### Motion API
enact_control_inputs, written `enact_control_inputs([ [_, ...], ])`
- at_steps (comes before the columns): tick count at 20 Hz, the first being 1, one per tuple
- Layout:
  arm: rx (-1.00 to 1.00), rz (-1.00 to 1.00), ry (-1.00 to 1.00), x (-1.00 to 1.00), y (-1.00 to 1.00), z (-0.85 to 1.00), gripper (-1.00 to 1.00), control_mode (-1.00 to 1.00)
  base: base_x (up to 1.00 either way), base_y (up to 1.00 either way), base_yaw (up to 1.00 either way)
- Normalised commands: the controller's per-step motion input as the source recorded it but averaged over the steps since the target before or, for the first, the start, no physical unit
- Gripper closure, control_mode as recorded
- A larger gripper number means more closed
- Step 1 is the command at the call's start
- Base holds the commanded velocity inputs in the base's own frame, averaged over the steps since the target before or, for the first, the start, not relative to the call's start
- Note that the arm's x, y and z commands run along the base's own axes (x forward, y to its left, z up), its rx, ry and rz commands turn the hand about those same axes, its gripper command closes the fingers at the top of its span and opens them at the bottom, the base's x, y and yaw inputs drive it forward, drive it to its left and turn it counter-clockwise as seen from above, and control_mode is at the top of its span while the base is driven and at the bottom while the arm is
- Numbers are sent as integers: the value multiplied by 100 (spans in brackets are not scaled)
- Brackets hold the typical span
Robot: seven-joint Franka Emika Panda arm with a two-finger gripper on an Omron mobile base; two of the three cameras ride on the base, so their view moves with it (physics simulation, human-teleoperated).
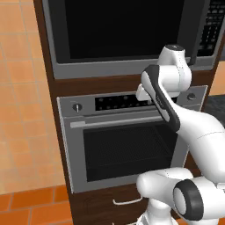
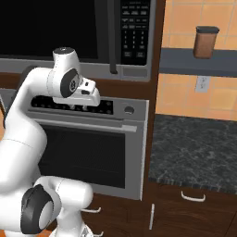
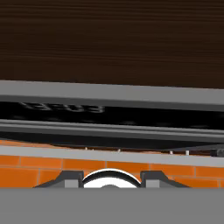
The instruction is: Navigate to the coffee machine.
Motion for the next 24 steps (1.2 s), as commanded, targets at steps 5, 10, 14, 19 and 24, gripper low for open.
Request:
enact_control_inputs([
  [5, 0, 0, 0, 0, 0, 0, -100, 100, 0, 0, 0],
  [10, 0, 0, 0, 0, 0, 0, -100, 100, -74, 14, -42],
  [14, 0, 0, 0, 0, 0, 0, -100, 100, -15, 6, -86],
  [19, 0, 0, 0, 0, 0, 0, -100, 100, 9, 0, -76],
  [24, 0, 0, 0, 0, 0, 0, -100, 100, 34, -4, -60],
])
